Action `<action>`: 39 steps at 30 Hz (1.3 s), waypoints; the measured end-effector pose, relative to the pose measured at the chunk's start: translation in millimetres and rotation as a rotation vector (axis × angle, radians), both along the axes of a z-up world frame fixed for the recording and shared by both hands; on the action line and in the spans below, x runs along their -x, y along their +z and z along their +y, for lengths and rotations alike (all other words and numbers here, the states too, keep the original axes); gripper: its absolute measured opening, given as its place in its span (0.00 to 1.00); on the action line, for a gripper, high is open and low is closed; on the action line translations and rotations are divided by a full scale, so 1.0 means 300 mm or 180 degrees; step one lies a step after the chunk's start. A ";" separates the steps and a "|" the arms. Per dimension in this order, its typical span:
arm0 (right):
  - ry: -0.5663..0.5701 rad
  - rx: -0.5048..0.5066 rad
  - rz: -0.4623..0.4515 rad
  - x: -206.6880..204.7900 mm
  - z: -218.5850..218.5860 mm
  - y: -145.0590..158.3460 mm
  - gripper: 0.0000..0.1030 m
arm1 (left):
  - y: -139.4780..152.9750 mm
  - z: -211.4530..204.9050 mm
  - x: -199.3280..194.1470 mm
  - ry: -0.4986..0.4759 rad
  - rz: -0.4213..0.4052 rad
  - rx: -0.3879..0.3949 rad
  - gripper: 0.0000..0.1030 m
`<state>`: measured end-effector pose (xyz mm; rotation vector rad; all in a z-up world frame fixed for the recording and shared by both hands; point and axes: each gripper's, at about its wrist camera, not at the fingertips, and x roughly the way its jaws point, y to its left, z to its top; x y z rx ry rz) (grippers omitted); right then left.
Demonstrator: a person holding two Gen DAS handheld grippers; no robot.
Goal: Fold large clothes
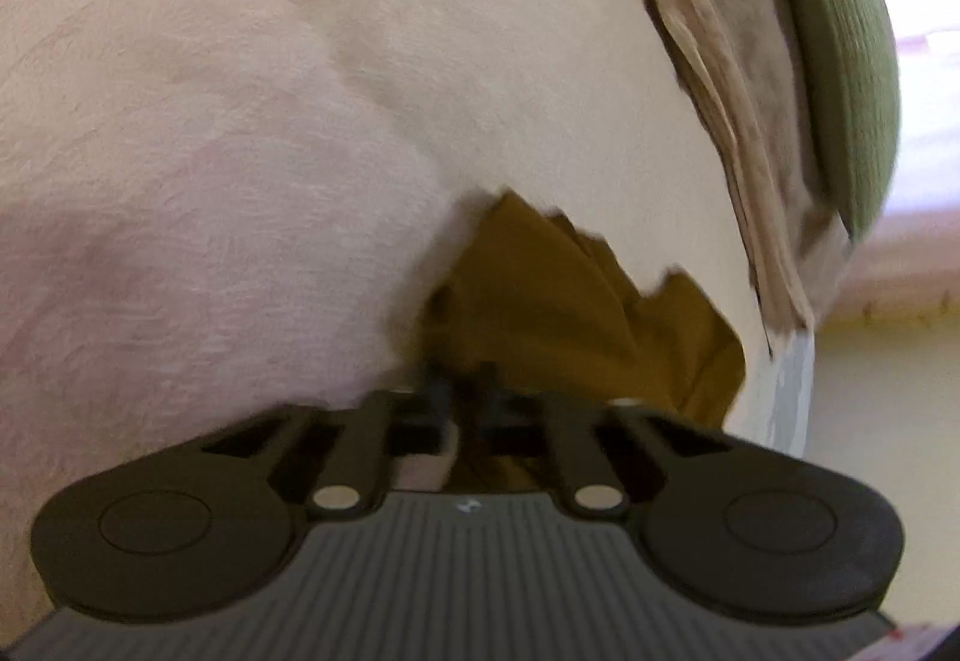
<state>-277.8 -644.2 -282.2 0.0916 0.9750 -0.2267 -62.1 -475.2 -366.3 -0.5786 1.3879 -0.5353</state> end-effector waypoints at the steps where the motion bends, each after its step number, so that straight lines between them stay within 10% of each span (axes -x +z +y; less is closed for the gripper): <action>1: -0.0008 0.0009 -0.0011 0.002 -0.005 0.005 0.66 | 0.017 0.008 0.007 0.0058 -0.0081 -0.0019 0.02; 5: -0.0057 0.0001 -0.0063 0.011 -0.029 0.025 0.66 | 0.126 -0.029 0.035 -0.0091 -0.0637 -0.0293 0.02; 11: -0.0162 0.0006 -0.0118 0.048 -0.074 0.054 0.66 | 0.326 -0.351 0.222 -0.1705 -0.2491 -0.1113 0.02; 14: -0.0238 0.0004 -0.0080 0.076 -0.108 0.049 0.66 | 0.240 -0.524 0.310 -0.2842 -0.2118 -0.1177 0.07; 16: -0.0277 -0.0002 -0.0035 0.095 -0.125 0.043 0.66 | 0.204 -0.552 0.357 -0.3041 -0.2153 -0.1205 0.07; 39: 0.0624 -0.1311 -0.0356 -0.211 0.175 -0.006 0.66 | 0.164 -0.329 0.090 -0.2142 -0.1689 -0.0579 0.17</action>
